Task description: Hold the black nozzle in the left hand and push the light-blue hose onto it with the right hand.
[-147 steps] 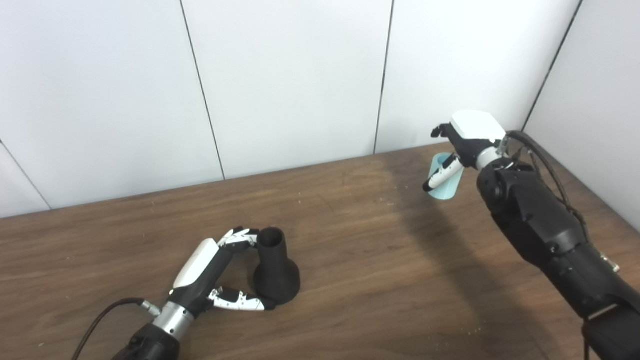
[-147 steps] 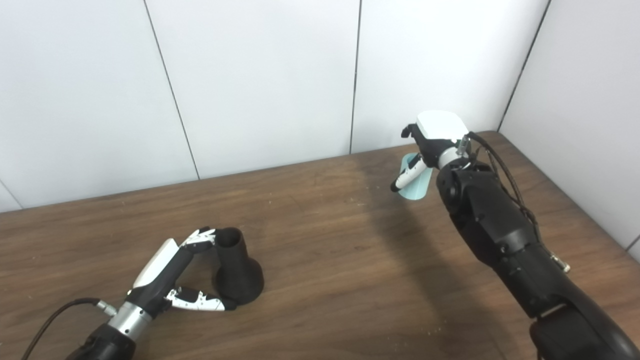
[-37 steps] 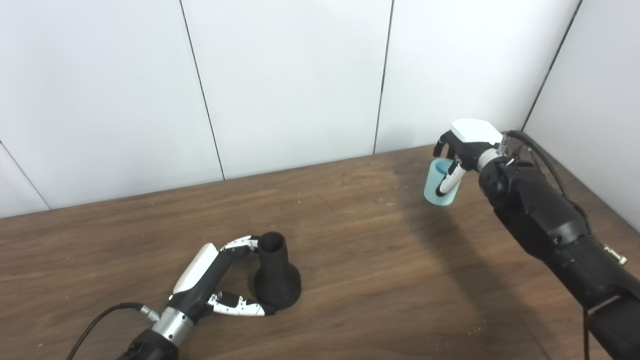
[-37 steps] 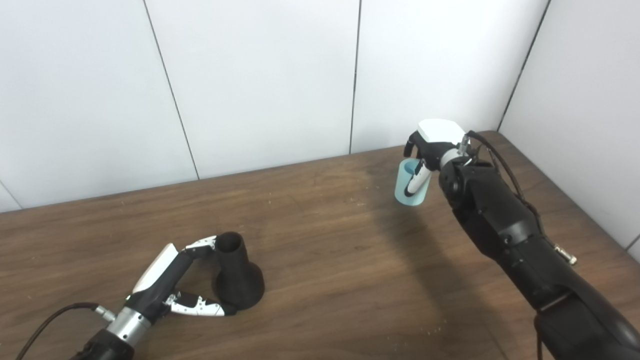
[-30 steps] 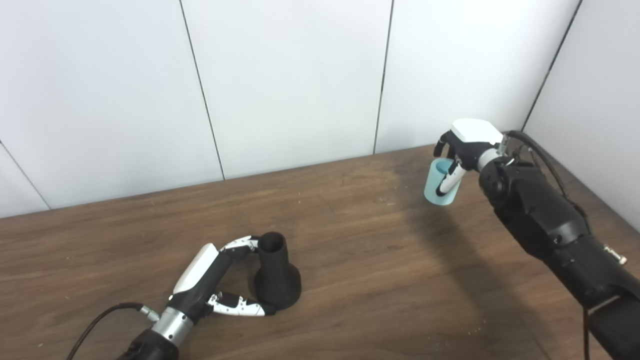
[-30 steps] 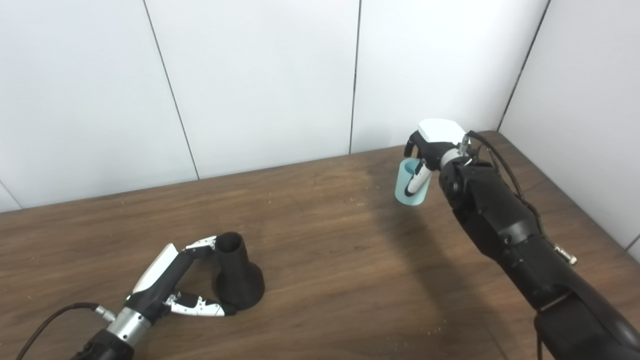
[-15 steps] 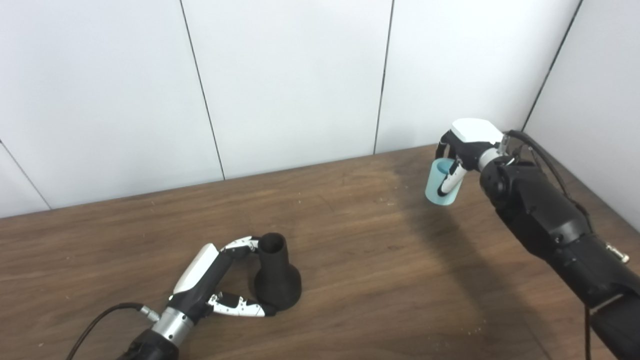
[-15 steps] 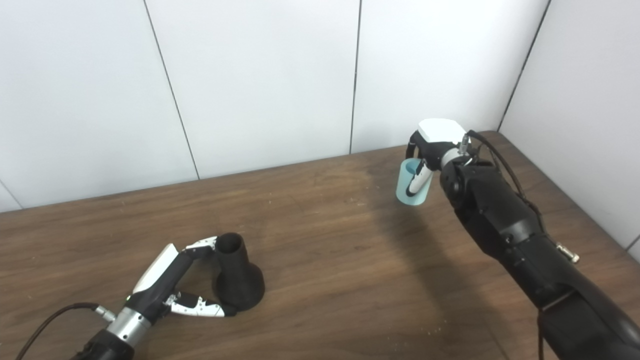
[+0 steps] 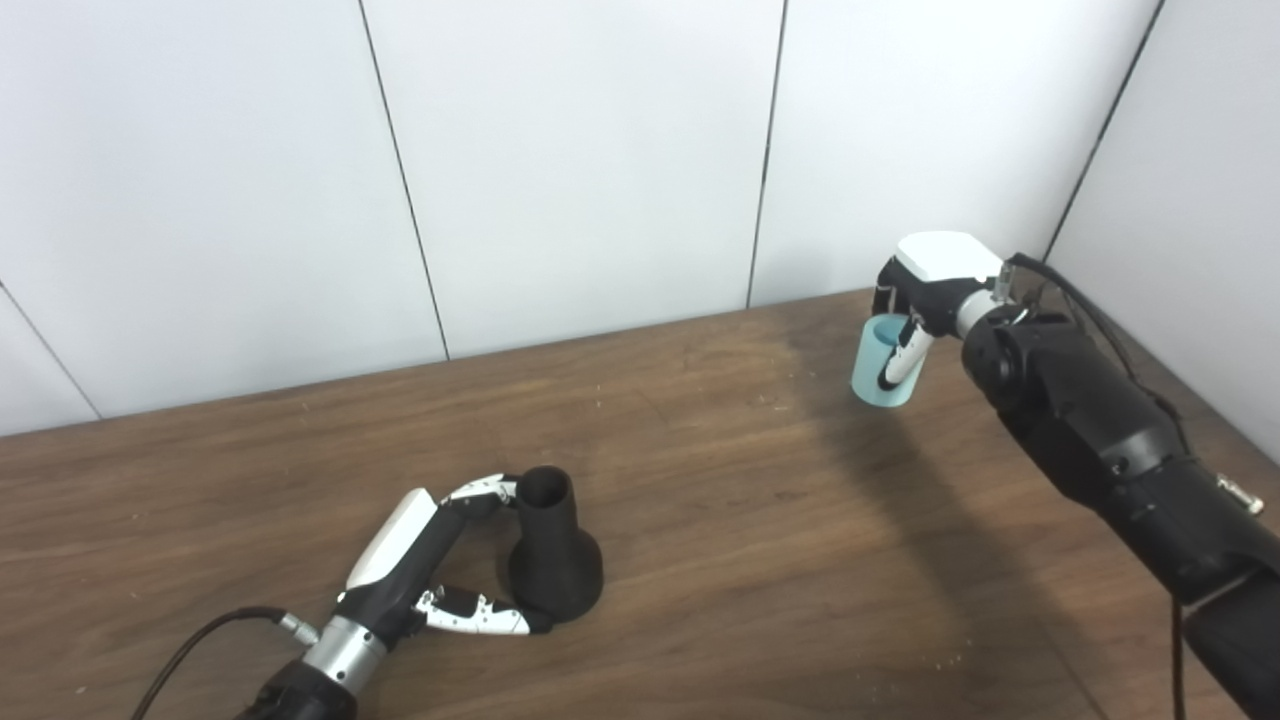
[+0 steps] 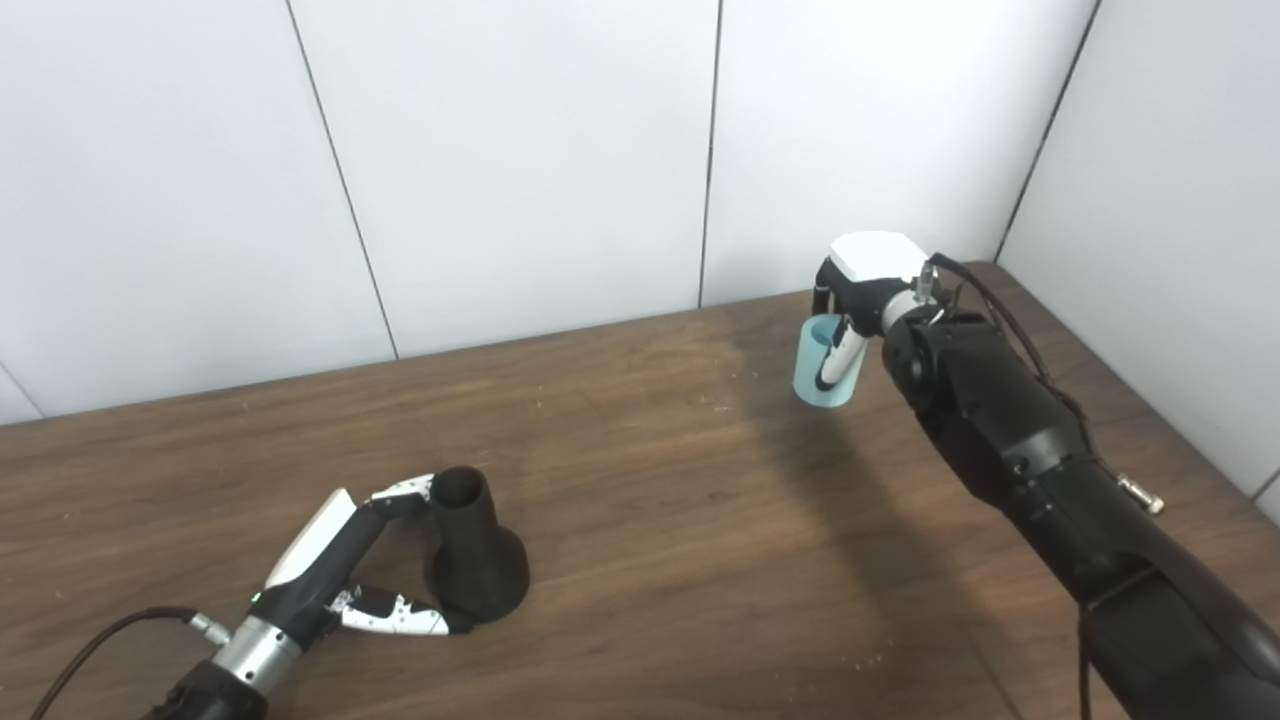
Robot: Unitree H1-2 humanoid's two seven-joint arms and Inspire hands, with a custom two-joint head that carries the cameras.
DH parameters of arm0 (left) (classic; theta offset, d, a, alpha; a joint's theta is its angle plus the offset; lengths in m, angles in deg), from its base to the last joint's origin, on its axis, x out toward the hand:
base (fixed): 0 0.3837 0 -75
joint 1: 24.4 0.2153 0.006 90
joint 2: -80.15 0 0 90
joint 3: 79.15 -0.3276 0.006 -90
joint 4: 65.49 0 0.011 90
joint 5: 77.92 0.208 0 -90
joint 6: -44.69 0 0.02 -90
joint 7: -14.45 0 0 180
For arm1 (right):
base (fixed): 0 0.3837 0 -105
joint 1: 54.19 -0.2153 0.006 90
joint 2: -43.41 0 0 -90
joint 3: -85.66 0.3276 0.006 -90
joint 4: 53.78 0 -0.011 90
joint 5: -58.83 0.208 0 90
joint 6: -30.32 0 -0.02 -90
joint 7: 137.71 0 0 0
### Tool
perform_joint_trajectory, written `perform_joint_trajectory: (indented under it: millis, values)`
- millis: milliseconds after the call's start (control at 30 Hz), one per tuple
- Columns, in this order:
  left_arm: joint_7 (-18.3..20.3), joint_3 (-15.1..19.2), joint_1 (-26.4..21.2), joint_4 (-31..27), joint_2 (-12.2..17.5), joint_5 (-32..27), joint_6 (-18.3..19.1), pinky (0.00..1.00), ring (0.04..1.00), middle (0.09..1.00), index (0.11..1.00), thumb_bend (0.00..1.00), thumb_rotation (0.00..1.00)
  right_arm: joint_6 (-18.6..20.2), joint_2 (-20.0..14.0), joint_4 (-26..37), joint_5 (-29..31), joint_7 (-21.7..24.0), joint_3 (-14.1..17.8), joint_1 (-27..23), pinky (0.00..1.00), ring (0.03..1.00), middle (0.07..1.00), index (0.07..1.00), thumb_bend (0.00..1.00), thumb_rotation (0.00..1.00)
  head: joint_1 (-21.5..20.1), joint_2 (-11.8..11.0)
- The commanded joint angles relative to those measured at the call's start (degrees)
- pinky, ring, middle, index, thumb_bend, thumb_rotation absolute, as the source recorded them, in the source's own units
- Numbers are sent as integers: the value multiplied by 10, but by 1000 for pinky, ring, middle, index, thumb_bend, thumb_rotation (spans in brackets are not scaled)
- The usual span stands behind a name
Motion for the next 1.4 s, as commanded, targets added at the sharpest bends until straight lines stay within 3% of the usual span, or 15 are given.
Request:
perform_joint_trajectory:
  millis: [0, 200, 367, 433, 500, 633, 700, 867, 1000, 1200, 1367]
  values:
    - [47, -27, 64, 38, 15, 36, 42, 884, 869, 763, 485, 518, 66, -4, -24, 22, -6, -5, 7, -23, 138, 395, 492, 483, 521, 0, 0, 1]
    - [46, -27, 63, 42, 14, 35, 41, 884, 869, 763, 485, 518, 66, 0, -24, 54, -6, 9, 10, -23, 140, 398, 495, 485, 520, 0, 0, 1]
    - [47, -28, 65, 35, 13, 36, 46, 883, 869, 763, 485, 518, 66, 28, -16, 135, -18, 52, 9, -21, 95, 405, 495, 484, 520, 0, 1, 2]
    - [47, -29, 65, 33, 12, 37, 48, 883, 869, 763, 485, 518, 66, 35, -13, 168, -25, 70, 6, -21, 82, 212, 475, 483, 528, 0, 1, 2]
    - [47, -29, 66, 33, 12, 37, 48, 883, 869, 763, 485, 518, 65, 36, -10, 189, -30, 82, 5, -21, 84, 179, 471, 482, 530, 0, 1, 2]
    - [46, -32, 65, 36, 10, 39, 48, 884, 869, 763, 484, 518, 65, 22, -3, 256, -29, 112, 1, -28, 131, 220, 471, 482, 531, 0, 9, 3]
    - [46, -32, 64, 36, 10, 39, 48, 884, 869, 763, 484, 518, 65, 17, 0, 267, -30, 119, 2, -29, 186, 272, 418, 511, 524, 0, 9, 3]
    - [45, -35, 65, 31, 7, 42, 52, 883, 869, 763, 484, 518, 65, -5, 12, 304, -20, 133, 6, -35, 249, 325, 410, 521, 522, 0, 16, 3]
    - [45, -37, 68, 23, 3, 44, 61, 883, 869, 763, 484, 518, 66, -36, 30, 325, 4, 130, 9, -43, 179, 257, 454, 492, 528, 0, 32, 4]
    - [47, -43, 66, 19, -9, 46, 75, 884, 868, 763, 484, 518, 67, -64, 53, 346, 34, 143, 10, -62, 167, 246, 471, 482, 530, 0, 68, 9]
    - [46, -49, 64, 13, -21, 47, 87, 882, 865, 769, 483, 519, 68, -81, 66, 370, 62, 150, 15, -67, 212, 288, 404, 515, 522, 0, 99, 17]
